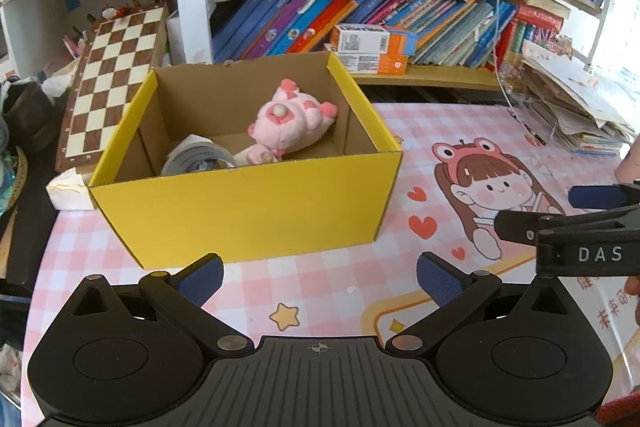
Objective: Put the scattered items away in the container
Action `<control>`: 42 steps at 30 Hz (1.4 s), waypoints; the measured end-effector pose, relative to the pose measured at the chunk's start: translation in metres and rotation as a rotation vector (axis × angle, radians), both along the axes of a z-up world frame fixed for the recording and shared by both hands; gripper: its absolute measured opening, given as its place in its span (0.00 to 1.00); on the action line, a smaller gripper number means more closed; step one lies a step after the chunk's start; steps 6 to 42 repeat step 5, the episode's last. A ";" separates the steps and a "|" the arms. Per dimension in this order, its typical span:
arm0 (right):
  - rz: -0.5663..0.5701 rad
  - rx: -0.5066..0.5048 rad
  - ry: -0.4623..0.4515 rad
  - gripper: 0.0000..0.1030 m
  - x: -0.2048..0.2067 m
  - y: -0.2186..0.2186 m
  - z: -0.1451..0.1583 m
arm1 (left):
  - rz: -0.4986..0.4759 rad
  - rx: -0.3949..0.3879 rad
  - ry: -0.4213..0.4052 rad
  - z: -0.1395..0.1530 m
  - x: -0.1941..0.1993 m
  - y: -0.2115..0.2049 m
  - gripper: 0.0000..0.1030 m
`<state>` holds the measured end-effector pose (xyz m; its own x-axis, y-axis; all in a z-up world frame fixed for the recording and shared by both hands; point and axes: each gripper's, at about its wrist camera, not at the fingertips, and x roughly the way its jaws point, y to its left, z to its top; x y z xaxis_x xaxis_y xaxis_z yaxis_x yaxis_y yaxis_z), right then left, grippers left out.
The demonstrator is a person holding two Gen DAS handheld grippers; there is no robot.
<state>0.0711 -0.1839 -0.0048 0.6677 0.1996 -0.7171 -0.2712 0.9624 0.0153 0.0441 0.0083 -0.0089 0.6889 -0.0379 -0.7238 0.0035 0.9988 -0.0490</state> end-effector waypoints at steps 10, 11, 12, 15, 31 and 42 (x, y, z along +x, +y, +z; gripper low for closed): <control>0.001 0.001 0.006 0.94 -0.001 0.001 -0.001 | 0.004 0.000 0.002 0.000 0.000 0.000 1.00; 0.001 0.001 0.006 0.94 -0.001 0.001 -0.001 | 0.004 0.000 0.002 0.000 0.000 0.000 1.00; 0.001 0.001 0.006 0.94 -0.001 0.001 -0.001 | 0.004 0.000 0.002 0.000 0.000 0.000 1.00; 0.001 0.001 0.006 0.94 -0.001 0.001 -0.001 | 0.004 0.000 0.002 0.000 0.000 0.000 1.00; 0.001 0.001 0.006 0.94 -0.001 0.001 -0.001 | 0.004 0.000 0.002 0.000 0.000 0.000 1.00; 0.001 0.001 0.006 0.94 -0.001 0.001 -0.001 | 0.004 0.000 0.002 0.000 0.000 0.000 1.00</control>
